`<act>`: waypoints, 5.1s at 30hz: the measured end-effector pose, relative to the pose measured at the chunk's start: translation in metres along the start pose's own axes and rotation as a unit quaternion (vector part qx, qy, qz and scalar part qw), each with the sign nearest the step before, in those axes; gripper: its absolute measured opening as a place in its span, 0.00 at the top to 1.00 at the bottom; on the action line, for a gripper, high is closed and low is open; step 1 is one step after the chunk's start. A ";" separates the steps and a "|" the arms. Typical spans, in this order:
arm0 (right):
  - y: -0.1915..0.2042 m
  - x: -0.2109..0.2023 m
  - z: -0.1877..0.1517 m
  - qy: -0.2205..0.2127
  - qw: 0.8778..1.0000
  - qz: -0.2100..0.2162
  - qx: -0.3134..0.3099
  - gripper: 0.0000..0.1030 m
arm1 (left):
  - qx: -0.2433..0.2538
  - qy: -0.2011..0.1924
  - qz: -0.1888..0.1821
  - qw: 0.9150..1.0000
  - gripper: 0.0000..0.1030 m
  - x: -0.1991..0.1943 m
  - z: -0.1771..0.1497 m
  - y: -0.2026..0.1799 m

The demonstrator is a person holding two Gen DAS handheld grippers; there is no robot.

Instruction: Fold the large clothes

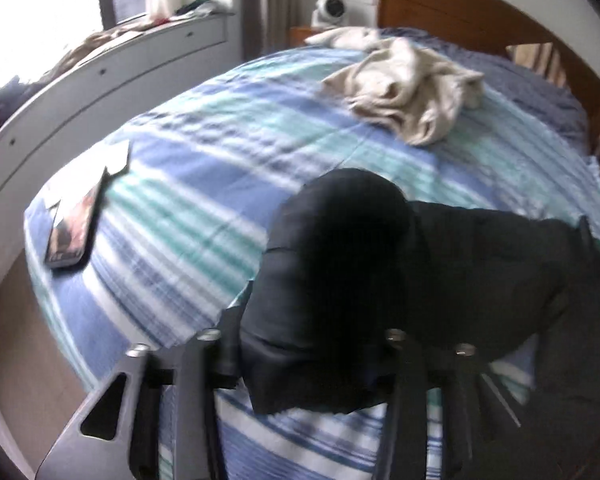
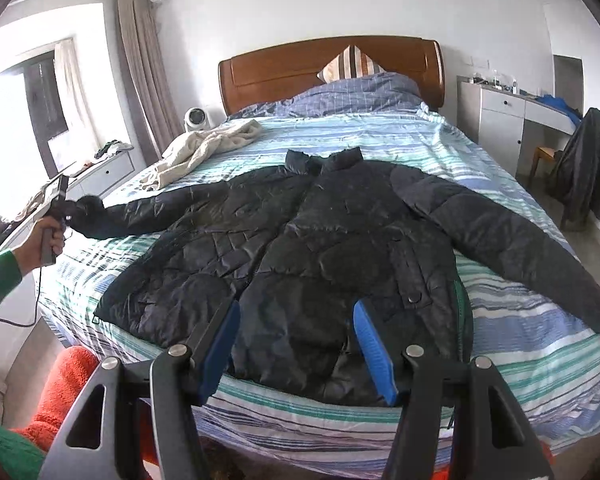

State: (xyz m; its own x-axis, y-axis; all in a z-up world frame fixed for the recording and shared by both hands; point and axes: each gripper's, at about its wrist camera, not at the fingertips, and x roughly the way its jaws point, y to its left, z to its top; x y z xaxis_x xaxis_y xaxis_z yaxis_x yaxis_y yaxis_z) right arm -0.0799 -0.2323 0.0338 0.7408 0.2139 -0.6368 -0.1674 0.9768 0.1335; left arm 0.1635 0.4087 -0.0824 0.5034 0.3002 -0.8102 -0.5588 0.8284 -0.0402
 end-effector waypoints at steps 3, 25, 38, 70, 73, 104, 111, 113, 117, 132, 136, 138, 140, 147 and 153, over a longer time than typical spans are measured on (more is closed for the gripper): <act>-0.012 0.004 -0.006 0.014 1.000 -0.005 0.016 0.31 | -0.008 0.000 0.030 1.000 0.43 -0.001 -0.006 0.015; -0.150 0.083 -0.050 0.143 0.972 0.003 0.184 0.44 | 0.196 0.157 -0.285 0.925 0.74 -0.078 -0.209 -0.168; -0.138 0.055 -0.055 0.139 0.979 -0.037 0.145 0.75 | 0.220 0.140 -0.282 0.923 0.68 -0.097 -0.242 -0.157; -0.051 0.009 0.024 0.019 0.991 -0.129 0.025 0.22 | 0.216 -0.063 -0.263 0.938 0.02 -0.217 -0.226 -0.192; -0.043 0.013 0.021 0.024 0.992 -0.124 0.016 0.22 | 0.223 -0.073 -0.244 0.941 0.00 -0.220 -0.227 -0.198; -0.012 -0.011 0.016 0.003 0.989 -0.140 -0.048 0.20 | 0.265 -0.151 -0.187 0.934 0.01 -0.257 -0.223 -0.197; -0.013 -0.003 0.013 0.015 0.990 -0.133 -0.036 0.20 | 0.254 -0.136 -0.166 0.943 0.01 -0.244 -0.219 -0.190; -0.010 -0.001 0.013 0.017 0.990 -0.131 -0.042 0.20 | 0.241 -0.127 -0.168 0.947 0.01 -0.241 -0.216 -0.186; -0.003 0.000 0.014 0.015 0.990 -0.127 -0.054 0.20 | 0.221 -0.117 -0.172 0.953 0.01 -0.236 -0.213 -0.181; -0.012 0.000 0.011 0.019 0.991 -0.125 -0.040 0.20 | 0.219 -0.112 -0.181 0.952 0.01 -0.241 -0.216 -0.179; -0.031 0.000 0.013 0.019 0.990 -0.139 -0.023 0.20 | 0.216 -0.111 -0.179 0.953 0.01 -0.241 -0.216 -0.178; -0.048 -0.003 0.014 0.019 0.988 -0.152 -0.011 0.20 | 0.215 -0.109 -0.178 0.954 0.01 -0.240 -0.214 -0.178; -0.071 -0.009 0.015 0.016 0.987 -0.158 0.009 0.20 | 0.215 -0.109 -0.178 0.954 0.01 -0.238 -0.212 -0.178; -0.221 -0.038 -0.012 -0.015 0.961 -0.157 0.226 0.20 | 0.217 -0.106 -0.177 0.954 0.01 -0.234 -0.211 -0.182; -0.358 -0.032 -0.063 -0.059 0.871 -0.099 0.477 0.20 | 0.235 -0.108 -0.172 0.951 0.01 -0.235 -0.215 -0.191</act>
State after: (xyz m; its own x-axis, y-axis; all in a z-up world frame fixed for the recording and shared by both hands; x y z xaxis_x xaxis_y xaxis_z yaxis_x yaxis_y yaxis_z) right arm -0.0849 -0.5888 -0.0417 0.7649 -0.0149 -0.6439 0.5462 0.5450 0.6361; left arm 0.0103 0.0780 -0.0095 0.7549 0.0220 -0.6555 -0.0067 0.9996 0.0259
